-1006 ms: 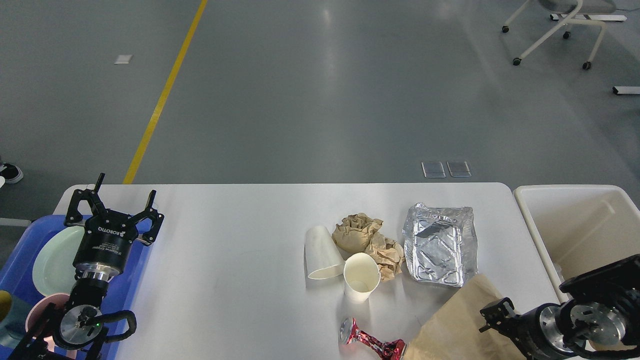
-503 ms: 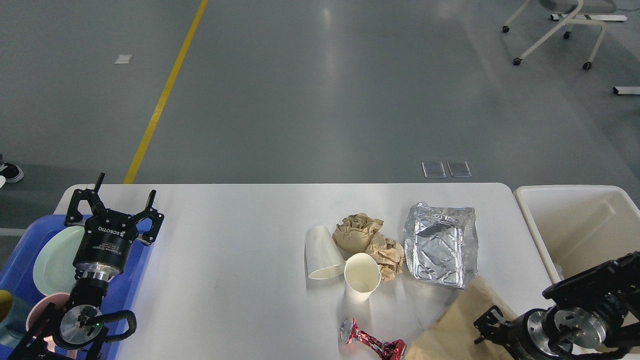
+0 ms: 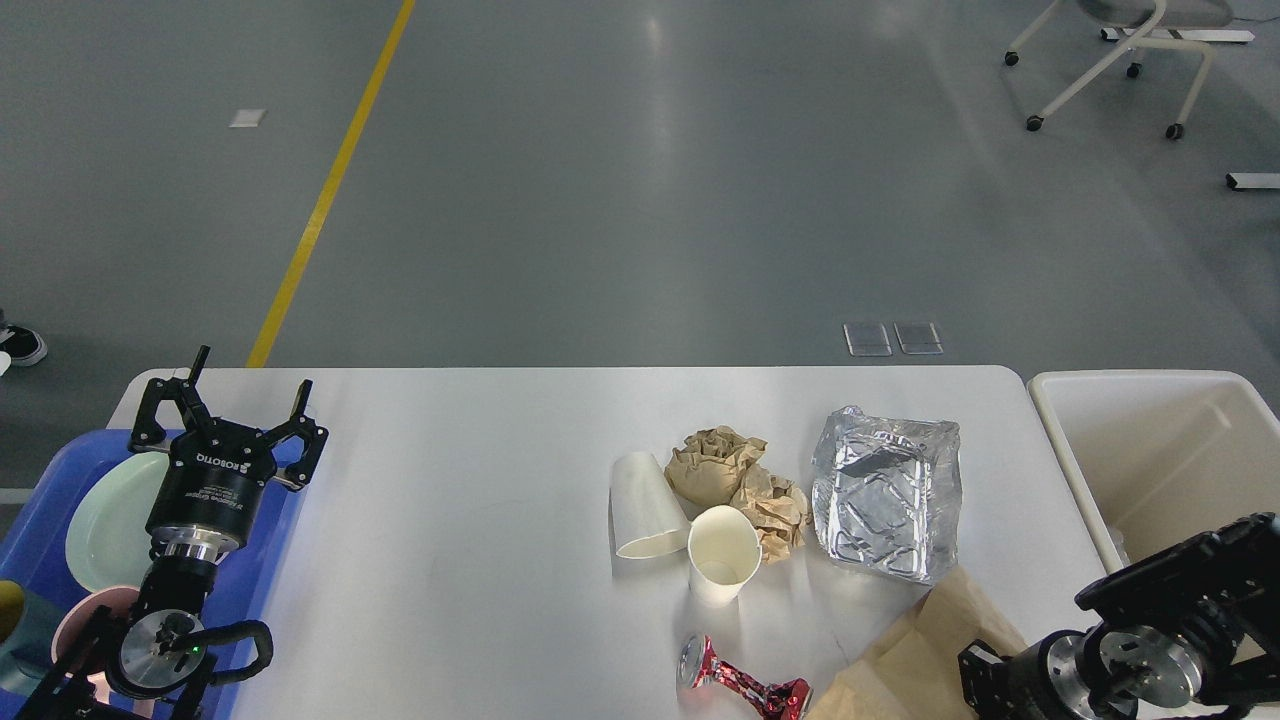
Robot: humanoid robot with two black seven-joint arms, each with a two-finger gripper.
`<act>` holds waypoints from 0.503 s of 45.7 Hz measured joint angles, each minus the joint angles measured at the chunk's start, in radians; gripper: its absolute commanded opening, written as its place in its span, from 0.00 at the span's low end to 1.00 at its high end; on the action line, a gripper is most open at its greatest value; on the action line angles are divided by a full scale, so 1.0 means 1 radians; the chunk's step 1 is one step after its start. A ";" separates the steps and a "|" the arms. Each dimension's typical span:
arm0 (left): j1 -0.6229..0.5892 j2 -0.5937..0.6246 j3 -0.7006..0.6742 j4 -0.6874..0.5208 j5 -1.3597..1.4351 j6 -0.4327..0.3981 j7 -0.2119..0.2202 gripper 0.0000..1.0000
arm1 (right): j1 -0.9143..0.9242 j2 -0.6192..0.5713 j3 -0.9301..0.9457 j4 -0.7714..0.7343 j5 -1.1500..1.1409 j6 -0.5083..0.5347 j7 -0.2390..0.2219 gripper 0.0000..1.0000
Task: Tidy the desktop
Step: 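Grasp the brown paper bag with the right gripper, then lift the paper bag and carry it into the white bin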
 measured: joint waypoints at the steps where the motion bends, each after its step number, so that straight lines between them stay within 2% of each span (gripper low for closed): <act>1: 0.000 0.000 0.000 0.000 0.000 0.000 0.000 0.96 | 0.001 0.000 0.000 -0.001 -0.003 0.002 0.000 0.00; 13: 0.000 0.000 0.000 0.000 0.000 -0.001 0.000 0.96 | 0.012 -0.005 -0.001 0.003 -0.014 0.027 -0.002 0.00; 23: 0.000 0.000 0.000 0.000 0.000 -0.001 0.000 0.96 | 0.081 -0.056 -0.020 0.007 -0.046 0.209 -0.005 0.00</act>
